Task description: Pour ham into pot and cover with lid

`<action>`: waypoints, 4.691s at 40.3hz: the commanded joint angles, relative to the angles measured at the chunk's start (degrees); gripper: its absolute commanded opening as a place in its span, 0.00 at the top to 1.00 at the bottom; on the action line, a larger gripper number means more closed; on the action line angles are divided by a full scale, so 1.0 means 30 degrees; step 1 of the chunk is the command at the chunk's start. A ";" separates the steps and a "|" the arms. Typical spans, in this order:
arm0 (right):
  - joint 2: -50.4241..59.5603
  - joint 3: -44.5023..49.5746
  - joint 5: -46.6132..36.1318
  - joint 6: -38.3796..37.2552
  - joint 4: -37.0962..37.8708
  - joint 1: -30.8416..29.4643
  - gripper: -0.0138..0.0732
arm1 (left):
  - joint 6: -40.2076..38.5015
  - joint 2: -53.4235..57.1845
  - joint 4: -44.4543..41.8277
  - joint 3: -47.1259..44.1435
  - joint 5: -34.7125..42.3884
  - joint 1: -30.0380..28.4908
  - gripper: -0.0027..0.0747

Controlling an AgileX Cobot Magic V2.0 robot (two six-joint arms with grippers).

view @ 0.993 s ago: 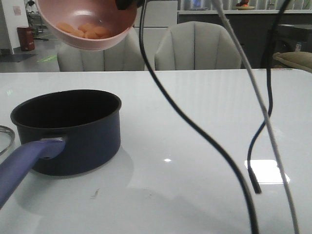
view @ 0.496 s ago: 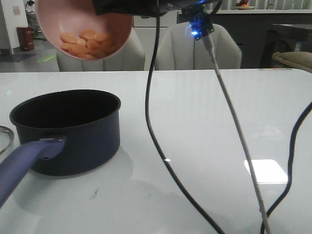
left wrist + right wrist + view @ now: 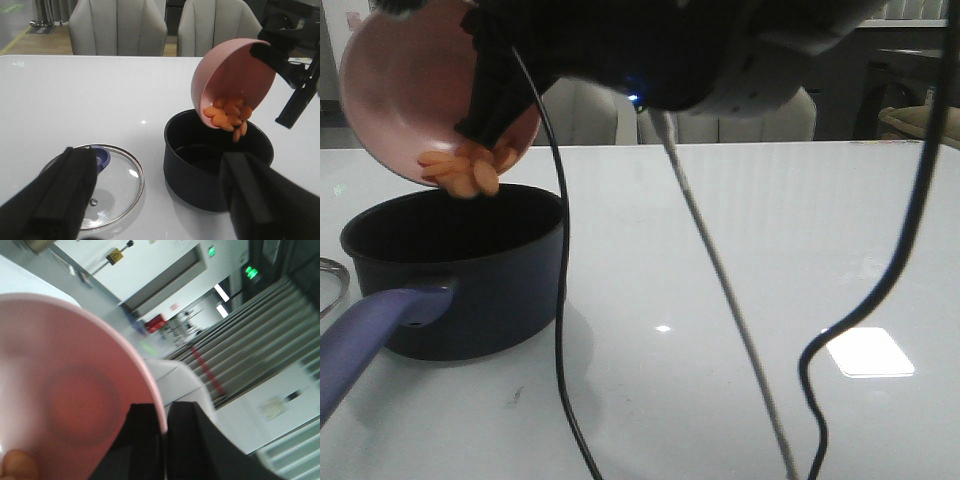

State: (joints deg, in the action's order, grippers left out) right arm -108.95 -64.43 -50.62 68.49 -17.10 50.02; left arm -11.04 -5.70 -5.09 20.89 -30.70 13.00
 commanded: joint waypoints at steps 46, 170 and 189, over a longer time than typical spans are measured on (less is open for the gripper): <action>0.4542 -0.1168 0.7248 -0.7711 -0.5286 0.0040 0.69 | 0.0001 -0.0202 -0.0028 0.0544 0.1381 0.0182 0.25; 2.0564 0.8542 1.7621 -1.3301 -0.3642 -1.1301 0.30 | 0.0001 -0.0202 0.0085 0.0544 0.1688 0.0182 0.25; 2.7329 1.6618 1.3713 -1.3301 -0.3642 -0.9314 0.31 | 0.0001 -0.0202 0.0100 0.0544 0.1705 0.0182 0.25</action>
State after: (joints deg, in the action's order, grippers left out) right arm -27.34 -14.48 -5.36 28.24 -27.72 22.01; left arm -11.04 -5.70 -5.09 20.89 -30.38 13.00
